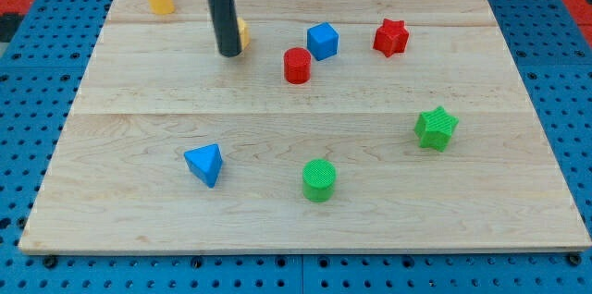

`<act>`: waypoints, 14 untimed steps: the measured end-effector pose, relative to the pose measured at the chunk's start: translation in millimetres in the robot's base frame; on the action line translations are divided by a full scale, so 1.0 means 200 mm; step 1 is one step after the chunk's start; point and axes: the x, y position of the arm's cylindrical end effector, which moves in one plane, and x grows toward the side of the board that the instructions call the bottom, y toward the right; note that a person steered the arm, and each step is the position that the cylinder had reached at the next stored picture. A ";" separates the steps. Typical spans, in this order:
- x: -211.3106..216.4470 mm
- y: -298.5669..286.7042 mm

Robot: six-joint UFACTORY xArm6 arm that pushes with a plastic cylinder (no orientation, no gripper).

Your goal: Place the yellow hexagon at the top center of the board

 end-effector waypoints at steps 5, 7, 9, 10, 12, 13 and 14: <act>-0.20 0.35; -0.27 -0.27; -0.36 0.18; -0.36 0.22; -0.46 0.32; -0.62 0.31; -0.61 0.37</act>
